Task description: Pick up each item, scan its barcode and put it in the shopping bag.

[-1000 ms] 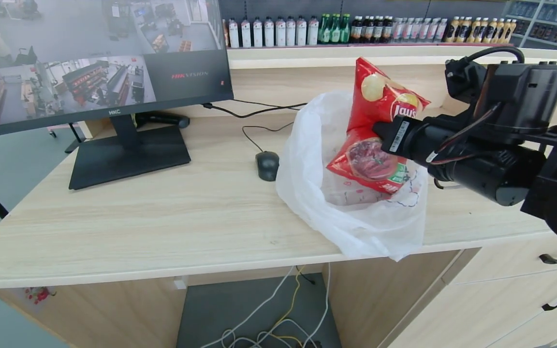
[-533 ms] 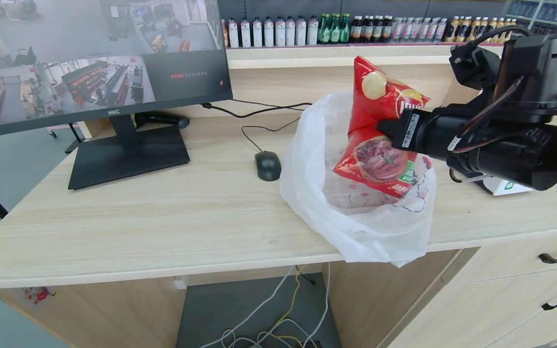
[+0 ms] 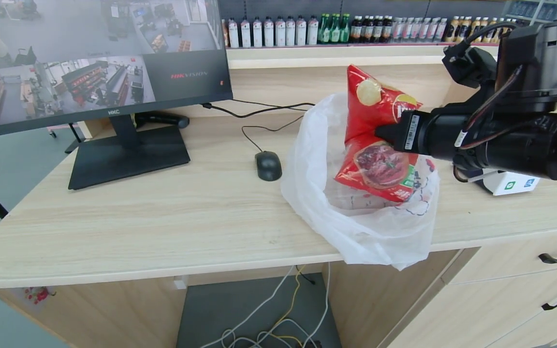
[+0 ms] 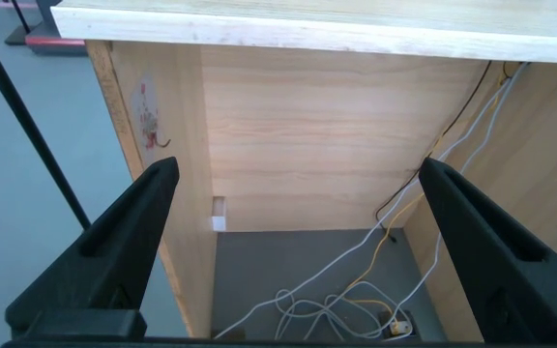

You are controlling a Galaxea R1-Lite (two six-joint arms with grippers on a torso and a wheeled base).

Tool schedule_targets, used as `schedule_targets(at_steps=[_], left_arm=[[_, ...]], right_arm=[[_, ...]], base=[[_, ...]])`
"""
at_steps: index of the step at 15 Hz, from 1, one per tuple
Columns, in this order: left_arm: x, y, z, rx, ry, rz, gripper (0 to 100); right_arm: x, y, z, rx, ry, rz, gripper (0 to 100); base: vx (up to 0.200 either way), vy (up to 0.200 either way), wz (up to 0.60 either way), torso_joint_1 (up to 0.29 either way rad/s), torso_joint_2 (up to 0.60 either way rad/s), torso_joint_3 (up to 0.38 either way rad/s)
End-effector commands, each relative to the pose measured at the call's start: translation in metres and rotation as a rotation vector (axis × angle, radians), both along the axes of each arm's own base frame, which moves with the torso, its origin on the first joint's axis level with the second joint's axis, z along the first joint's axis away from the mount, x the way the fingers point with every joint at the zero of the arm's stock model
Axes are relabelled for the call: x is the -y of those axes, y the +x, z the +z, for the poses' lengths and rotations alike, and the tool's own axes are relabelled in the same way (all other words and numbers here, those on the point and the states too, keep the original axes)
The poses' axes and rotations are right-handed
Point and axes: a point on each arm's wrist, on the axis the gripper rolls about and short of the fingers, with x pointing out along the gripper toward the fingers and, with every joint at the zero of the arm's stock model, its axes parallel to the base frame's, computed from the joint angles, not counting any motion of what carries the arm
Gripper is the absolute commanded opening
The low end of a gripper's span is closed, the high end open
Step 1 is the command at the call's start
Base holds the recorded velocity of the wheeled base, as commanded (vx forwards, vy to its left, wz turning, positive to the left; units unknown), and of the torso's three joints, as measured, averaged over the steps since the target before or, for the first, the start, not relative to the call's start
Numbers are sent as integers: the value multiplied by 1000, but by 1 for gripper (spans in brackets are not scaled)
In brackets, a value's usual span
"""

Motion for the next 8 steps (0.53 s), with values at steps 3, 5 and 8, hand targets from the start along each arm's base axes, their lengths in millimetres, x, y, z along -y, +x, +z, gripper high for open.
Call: schedule_targets(at_steps=[3,5,8], left_arm=[[0,0,0,0,0,-1,100],[0,0,0,0,0,1,100],[0,0,0,0,0,-1,100]], right_arm=[[2,1,-14,-77,-43,22,0],[3,8,-23,-95,-80,44,0],[-2,16,-32,-118,-98,46,0]], base=[[0,0,0,0,0,0],[0,0,0,0,0,0],[0,0,0,0,0,0]])
